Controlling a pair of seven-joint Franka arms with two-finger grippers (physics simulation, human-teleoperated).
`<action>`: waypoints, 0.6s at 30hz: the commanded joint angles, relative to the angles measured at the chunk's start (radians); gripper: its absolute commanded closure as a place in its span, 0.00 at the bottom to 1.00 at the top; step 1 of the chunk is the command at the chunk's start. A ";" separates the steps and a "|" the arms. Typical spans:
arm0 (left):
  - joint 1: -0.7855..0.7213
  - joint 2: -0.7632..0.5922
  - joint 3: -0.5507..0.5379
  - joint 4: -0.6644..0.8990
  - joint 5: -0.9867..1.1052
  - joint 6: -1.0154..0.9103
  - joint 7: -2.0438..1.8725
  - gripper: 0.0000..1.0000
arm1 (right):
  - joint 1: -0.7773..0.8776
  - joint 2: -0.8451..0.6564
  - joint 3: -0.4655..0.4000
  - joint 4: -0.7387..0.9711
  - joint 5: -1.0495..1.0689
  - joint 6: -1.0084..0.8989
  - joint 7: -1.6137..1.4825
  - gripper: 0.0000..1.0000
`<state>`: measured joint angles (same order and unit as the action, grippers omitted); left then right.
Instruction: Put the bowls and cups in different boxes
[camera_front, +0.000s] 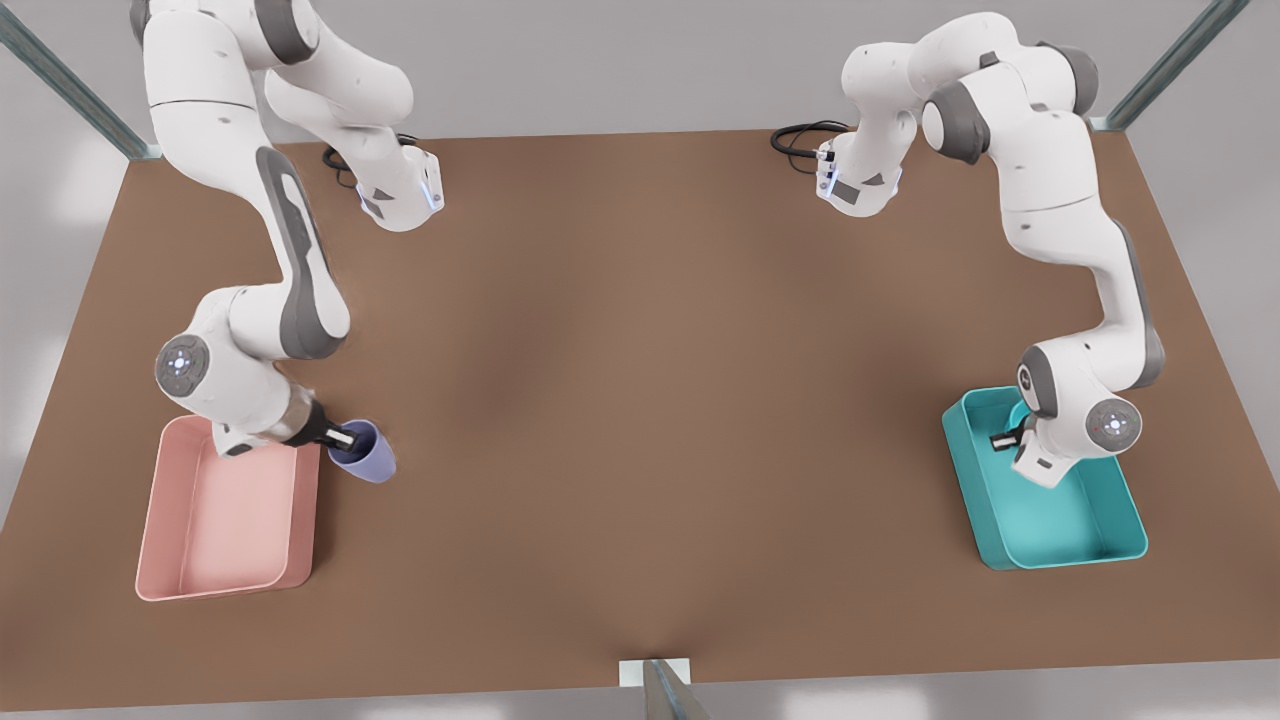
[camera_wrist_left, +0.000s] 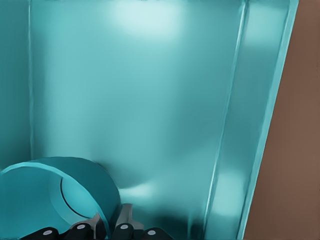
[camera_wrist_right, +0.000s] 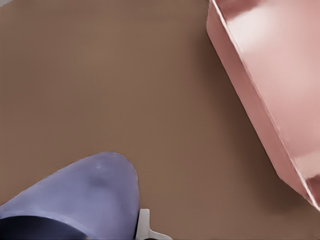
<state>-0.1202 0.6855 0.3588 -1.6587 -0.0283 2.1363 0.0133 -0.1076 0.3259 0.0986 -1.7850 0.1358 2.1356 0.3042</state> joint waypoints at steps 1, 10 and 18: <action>-0.001 0.009 -0.001 0.000 -0.021 0.094 0.076 0.51 | -0.079 0.064 -0.011 0.113 -0.041 -0.146 -0.485 0.79; -0.082 -0.219 -0.004 0.007 -0.013 -0.280 -0.047 0.00 | -0.172 0.300 -0.189 0.280 -0.050 -0.143 -0.770 0.79; -0.141 -0.394 -0.233 0.309 0.070 -0.800 -0.046 0.00 | -0.155 0.437 -0.180 0.328 -0.047 -0.054 -0.754 0.79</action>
<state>-0.2615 0.3010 0.1262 -1.3524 0.0222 1.5384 0.0146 -0.2633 0.7563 -0.0811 -1.4595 0.0938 2.0509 -0.1676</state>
